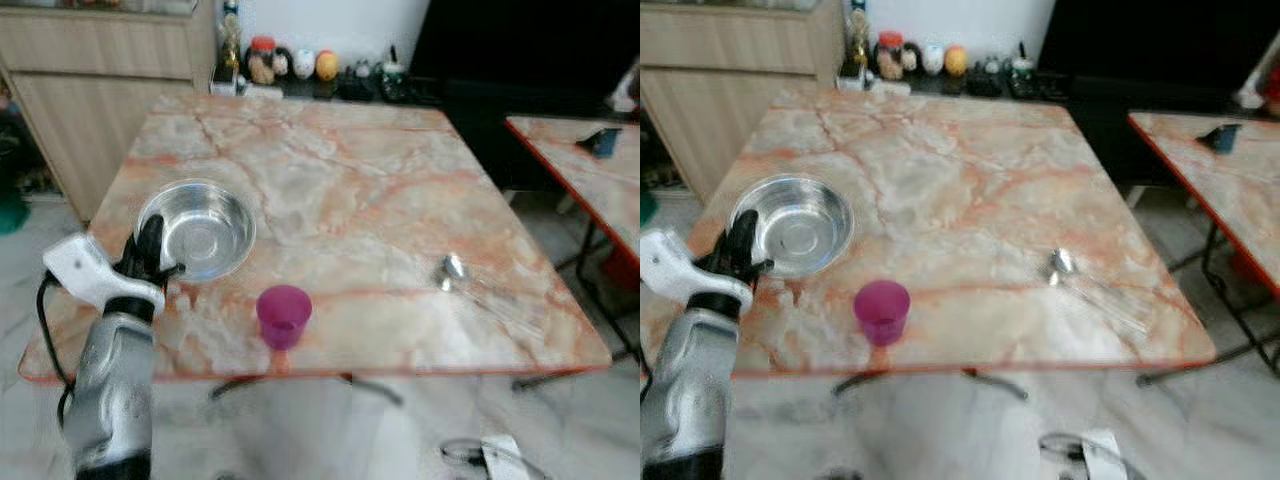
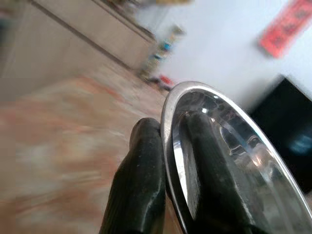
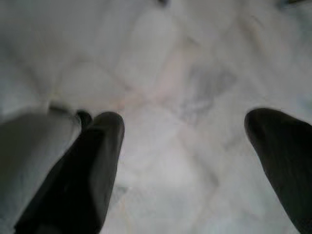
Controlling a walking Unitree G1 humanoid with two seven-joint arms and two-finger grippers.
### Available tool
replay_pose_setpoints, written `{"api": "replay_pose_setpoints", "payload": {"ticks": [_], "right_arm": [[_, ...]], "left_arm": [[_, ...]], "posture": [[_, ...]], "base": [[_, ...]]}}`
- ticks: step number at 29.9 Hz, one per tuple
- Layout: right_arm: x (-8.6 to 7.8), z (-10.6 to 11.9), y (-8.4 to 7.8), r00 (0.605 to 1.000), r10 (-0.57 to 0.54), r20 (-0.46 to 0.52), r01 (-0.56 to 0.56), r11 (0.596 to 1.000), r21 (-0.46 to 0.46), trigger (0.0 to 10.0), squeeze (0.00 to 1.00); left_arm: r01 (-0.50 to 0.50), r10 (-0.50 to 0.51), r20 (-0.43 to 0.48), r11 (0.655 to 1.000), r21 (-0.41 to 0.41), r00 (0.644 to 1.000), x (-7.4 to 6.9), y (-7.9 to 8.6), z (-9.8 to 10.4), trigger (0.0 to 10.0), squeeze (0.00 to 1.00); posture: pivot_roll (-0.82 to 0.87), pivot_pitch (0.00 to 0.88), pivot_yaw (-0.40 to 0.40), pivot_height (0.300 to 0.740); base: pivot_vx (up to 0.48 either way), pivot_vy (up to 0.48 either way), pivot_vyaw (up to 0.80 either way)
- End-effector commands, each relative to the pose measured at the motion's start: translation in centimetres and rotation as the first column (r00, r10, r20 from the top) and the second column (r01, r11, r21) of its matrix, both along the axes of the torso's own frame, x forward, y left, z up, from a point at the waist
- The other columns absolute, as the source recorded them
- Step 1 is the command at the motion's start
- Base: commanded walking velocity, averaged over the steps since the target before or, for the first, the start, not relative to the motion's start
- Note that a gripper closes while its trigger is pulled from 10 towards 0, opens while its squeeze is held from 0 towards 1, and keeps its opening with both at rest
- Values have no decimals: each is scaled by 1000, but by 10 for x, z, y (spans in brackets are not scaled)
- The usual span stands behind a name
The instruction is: Setting the table
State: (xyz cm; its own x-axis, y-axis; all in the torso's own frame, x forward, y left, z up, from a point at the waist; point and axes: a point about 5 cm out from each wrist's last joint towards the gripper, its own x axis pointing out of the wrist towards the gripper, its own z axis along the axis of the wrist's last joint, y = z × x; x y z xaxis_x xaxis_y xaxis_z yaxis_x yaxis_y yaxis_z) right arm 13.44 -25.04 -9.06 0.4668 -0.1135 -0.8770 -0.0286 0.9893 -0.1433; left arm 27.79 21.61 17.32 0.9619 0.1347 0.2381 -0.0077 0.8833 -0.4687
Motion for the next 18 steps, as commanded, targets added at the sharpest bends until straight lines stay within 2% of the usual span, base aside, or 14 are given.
{"api": "replay_pose_setpoints", "payload": {"ticks": [1,18], "right_arm": [[1,2,-3,1000,-6,10,6,1000,-6,10000,0],[1,1,-1,1000,-11,12,11,1000,3,10000,0]], "left_arm": [[3,-3,19,1000,0,1000,0,-2,4,10000,0],[2,-2,22,1000,-7,1000,-1,-4,5,10000,0]], "posture": [[131,0,-108,740],[135,0,-101,740]], "base": [[-277,0,0],[-277,0,0]]}}
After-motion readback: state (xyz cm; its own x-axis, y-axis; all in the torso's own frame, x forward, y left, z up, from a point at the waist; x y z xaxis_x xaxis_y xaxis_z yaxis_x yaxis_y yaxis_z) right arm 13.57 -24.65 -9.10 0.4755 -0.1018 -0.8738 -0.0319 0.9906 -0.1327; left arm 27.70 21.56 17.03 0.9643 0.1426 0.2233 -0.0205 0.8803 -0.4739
